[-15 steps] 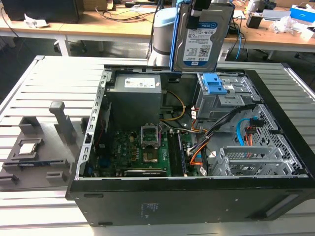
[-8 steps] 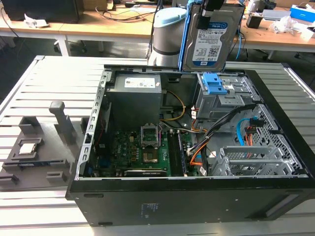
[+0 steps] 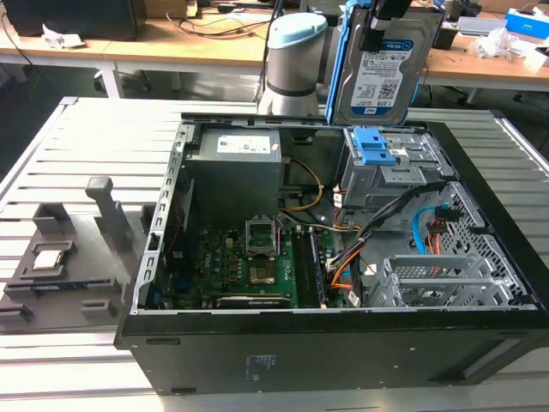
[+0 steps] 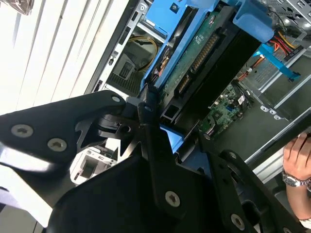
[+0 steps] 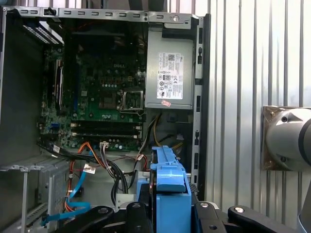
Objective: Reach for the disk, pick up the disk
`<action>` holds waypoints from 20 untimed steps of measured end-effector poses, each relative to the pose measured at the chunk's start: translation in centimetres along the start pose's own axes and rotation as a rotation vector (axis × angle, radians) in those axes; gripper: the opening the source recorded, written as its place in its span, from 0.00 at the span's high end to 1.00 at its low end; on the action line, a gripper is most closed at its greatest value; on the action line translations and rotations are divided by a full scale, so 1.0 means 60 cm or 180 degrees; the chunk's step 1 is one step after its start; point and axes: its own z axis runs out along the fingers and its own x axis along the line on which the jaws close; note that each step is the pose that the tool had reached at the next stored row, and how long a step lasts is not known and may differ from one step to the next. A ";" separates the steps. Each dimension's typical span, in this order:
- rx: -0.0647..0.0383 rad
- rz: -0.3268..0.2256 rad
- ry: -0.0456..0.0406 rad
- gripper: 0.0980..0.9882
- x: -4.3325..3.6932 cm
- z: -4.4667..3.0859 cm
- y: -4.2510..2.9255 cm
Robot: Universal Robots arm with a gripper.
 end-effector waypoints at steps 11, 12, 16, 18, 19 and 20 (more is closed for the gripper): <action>0.0000 0.0000 0.0000 0.70 0.001 0.000 -0.010; 0.0000 0.0000 0.0000 0.70 0.001 0.000 -0.010; 0.0000 0.0000 0.0000 0.70 0.004 0.000 -0.010; 0.0000 0.0000 0.0000 0.70 0.005 0.000 -0.010; 0.0000 0.0000 0.0000 0.70 0.006 0.000 -0.010; 0.0000 0.0000 0.0000 0.70 0.006 0.000 -0.010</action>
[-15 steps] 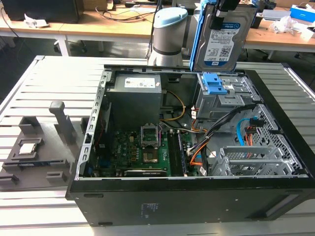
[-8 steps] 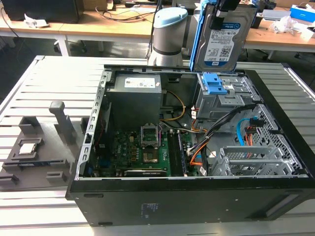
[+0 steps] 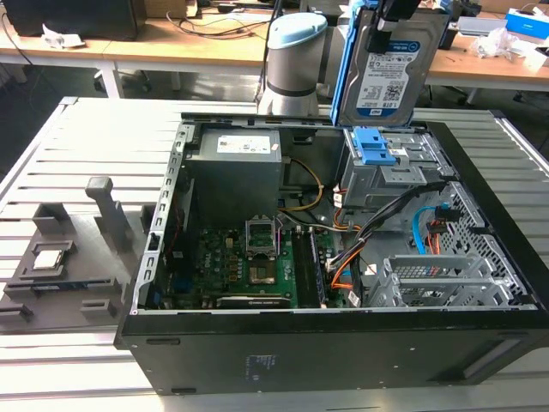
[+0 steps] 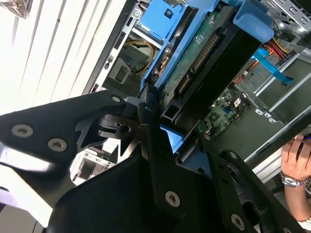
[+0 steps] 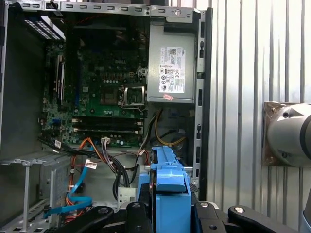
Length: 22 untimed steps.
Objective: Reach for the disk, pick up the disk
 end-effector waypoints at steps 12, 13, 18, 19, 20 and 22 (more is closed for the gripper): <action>0.0000 0.0000 0.0000 0.70 0.018 0.000 0.001; 0.0000 0.0000 0.0000 0.70 0.021 0.000 0.001; 0.0000 0.0000 0.0000 0.70 0.034 0.000 0.001; 0.0000 0.0000 0.0000 0.70 0.038 0.000 0.001; 0.0000 0.0000 0.0000 0.70 0.040 0.001 0.001; 0.0000 0.0000 0.0000 0.70 0.048 0.001 0.001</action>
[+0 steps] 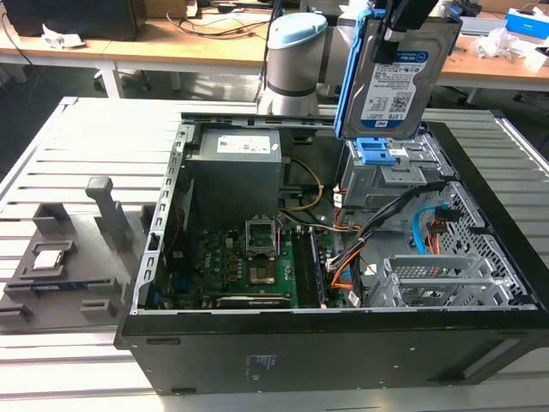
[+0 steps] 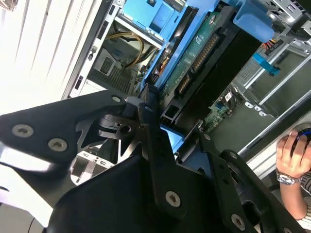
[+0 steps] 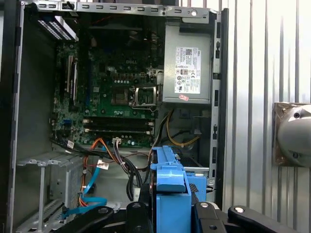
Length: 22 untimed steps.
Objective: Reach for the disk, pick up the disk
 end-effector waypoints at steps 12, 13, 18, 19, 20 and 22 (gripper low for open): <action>0.0000 0.0000 0.0000 0.70 0.045 0.001 0.002; 0.0000 0.0000 0.0000 0.70 0.050 0.001 0.003; 0.0000 0.0000 0.0000 0.70 0.059 0.002 0.010; 0.0000 0.0000 0.0000 0.70 0.060 0.002 0.013; 0.0000 0.0000 0.0000 0.70 0.061 0.002 0.016; 0.0000 0.0000 0.0000 0.70 0.063 0.002 0.018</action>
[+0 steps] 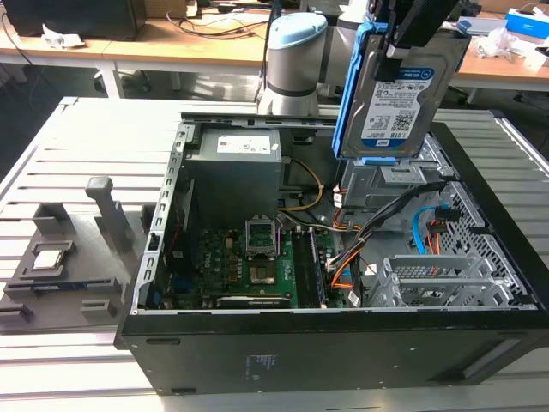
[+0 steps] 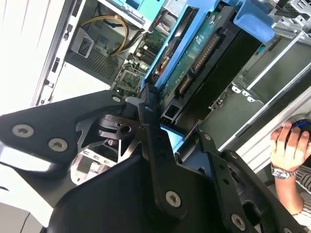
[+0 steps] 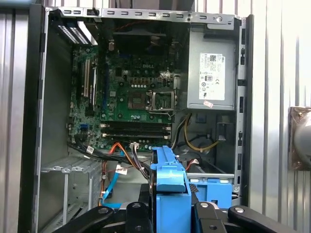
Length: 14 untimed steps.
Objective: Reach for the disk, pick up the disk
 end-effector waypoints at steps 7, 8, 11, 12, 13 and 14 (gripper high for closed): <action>0.0000 0.0000 0.0000 0.70 0.012 0.000 0.001; 0.0000 0.0000 0.0000 0.70 0.016 0.001 0.001; 0.0000 0.0000 0.0000 0.70 0.022 0.001 0.002; 0.0000 0.0000 0.0000 0.70 0.026 0.001 0.002; 0.0000 0.0000 0.0000 0.70 0.028 0.001 0.002; 0.0000 0.0000 0.0000 0.70 0.030 0.001 0.002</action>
